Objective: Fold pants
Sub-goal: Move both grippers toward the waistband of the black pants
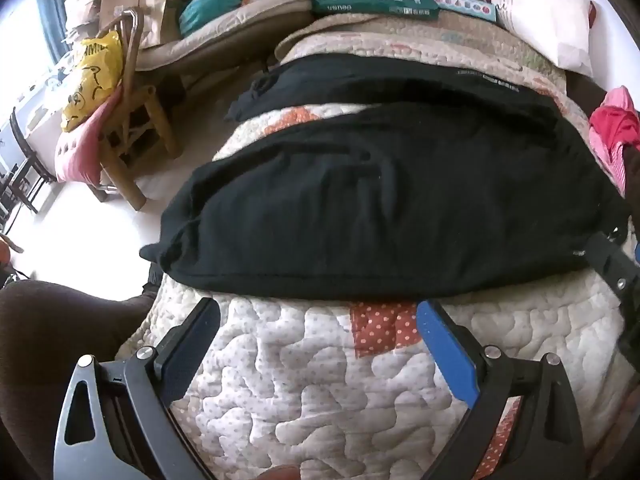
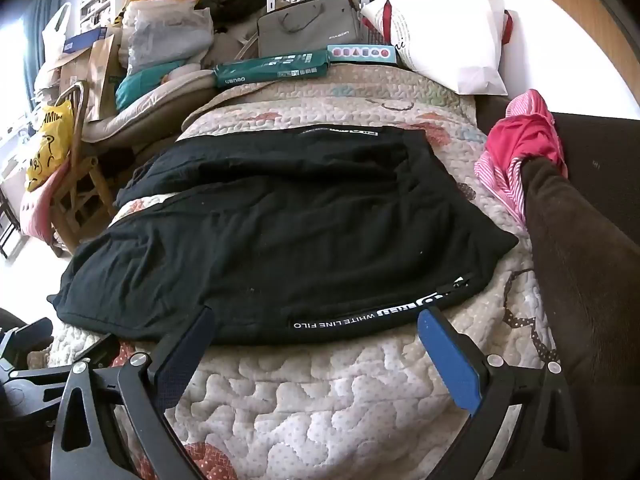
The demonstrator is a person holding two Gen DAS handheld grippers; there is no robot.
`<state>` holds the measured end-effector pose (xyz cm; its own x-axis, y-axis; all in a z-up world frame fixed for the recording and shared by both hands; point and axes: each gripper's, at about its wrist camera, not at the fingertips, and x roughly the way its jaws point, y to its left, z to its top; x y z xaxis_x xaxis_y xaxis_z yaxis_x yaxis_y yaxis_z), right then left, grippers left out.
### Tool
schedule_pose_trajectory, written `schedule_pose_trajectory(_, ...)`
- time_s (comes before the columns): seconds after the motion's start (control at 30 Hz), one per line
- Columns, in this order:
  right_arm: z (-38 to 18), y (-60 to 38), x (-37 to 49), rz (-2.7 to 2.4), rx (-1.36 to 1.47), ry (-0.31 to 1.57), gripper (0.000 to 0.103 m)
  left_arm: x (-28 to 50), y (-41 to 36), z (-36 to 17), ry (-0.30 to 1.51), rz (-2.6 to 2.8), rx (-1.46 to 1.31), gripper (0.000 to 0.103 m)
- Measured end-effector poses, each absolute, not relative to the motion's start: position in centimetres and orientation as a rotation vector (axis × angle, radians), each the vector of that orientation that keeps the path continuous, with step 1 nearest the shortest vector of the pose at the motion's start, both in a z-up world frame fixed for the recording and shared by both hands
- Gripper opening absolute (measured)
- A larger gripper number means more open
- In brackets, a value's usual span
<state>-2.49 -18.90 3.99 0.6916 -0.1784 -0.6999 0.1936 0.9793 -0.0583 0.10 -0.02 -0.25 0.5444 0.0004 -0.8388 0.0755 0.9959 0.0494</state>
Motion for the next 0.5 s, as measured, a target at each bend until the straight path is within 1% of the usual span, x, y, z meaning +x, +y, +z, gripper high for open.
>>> schedule_pose_trajectory(0.1, 4.0, -18.9, -2.5, -0.207, 0.02, 0.782, 0.103, 0.3, 0.1, -0.9, 1.021, -0.049, 0.079, 0.099)
schedule_pose_trajectory(0.3, 3.9, -18.9, -2.5, -0.207, 0.02, 0.782, 0.103, 0.1, 0.0, -1.3, 1.009, -0.035, 0.082, 0.099)
schedule_pose_trajectory(0.43, 3.9, -18.9, -2.5, -0.207, 0.02, 0.783, 0.103, -0.6, -0.1, -1.6, 0.973, -0.005, 0.096, 0.103)
schedule_pose_trajectory(0.5, 3.9, -18.9, -2.5, -0.206, 0.02, 0.782, 0.103, -0.8, 0.2, -1.7, 0.973, -0.01, 0.091, 0.103)
